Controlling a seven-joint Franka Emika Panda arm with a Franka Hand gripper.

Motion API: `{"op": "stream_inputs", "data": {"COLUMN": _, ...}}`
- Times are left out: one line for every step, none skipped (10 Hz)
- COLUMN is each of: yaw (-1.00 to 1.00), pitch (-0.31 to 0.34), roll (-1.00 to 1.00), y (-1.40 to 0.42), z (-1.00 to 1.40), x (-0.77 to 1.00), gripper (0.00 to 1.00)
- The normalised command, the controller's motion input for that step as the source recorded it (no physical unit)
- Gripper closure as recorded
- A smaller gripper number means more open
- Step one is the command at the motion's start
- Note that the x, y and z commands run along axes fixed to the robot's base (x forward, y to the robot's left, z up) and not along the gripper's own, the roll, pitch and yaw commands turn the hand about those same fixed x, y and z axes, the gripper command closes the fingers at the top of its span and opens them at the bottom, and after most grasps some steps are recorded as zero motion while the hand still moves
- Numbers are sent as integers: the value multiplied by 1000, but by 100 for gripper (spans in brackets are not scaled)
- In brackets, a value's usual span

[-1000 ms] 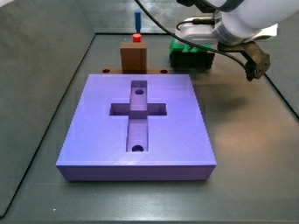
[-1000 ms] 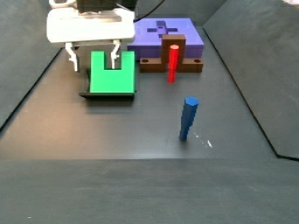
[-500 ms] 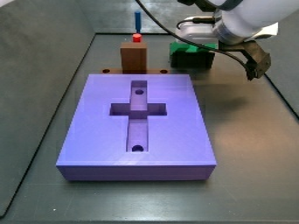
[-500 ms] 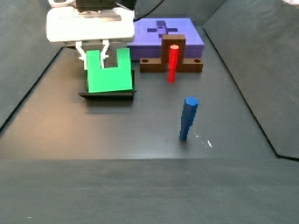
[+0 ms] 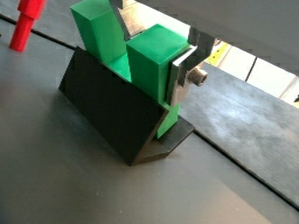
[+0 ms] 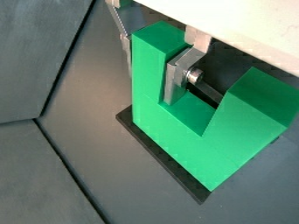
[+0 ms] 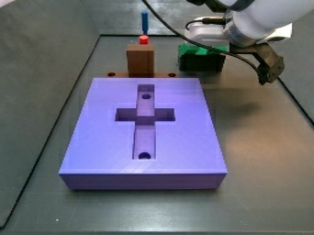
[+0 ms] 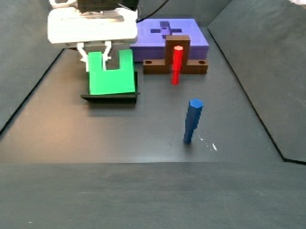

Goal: Pick up the green object. Move up. Place the green object on the fixture. Regrasp the green object. Move to above the board. Insert the green object.
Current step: Regrasp the green object.

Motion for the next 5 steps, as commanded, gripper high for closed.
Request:
{"op": "stream_inputs", "data": {"yaw": 0, "pitch": 0, "roll": 0, "y": 0, "z": 0, "x": 0, "gripper": 100}}
{"op": "stream_inputs", "data": {"yaw": 0, "pitch": 0, "roll": 0, "y": 0, "z": 0, "x": 0, "gripper": 100}}
{"op": "stream_inputs", "data": {"yaw": 0, "pitch": 0, "roll": 0, "y": 0, "z": 0, "x": 0, "gripper": 100}}
{"op": "stream_inputs", "data": {"yaw": 0, "pitch": 0, "roll": 0, "y": 0, "z": 0, "x": 0, "gripper": 100}}
{"op": "stream_inputs", "data": {"yaw": 0, "pitch": 0, "roll": 0, "y": 0, "z": 0, "x": 0, "gripper": 100}}
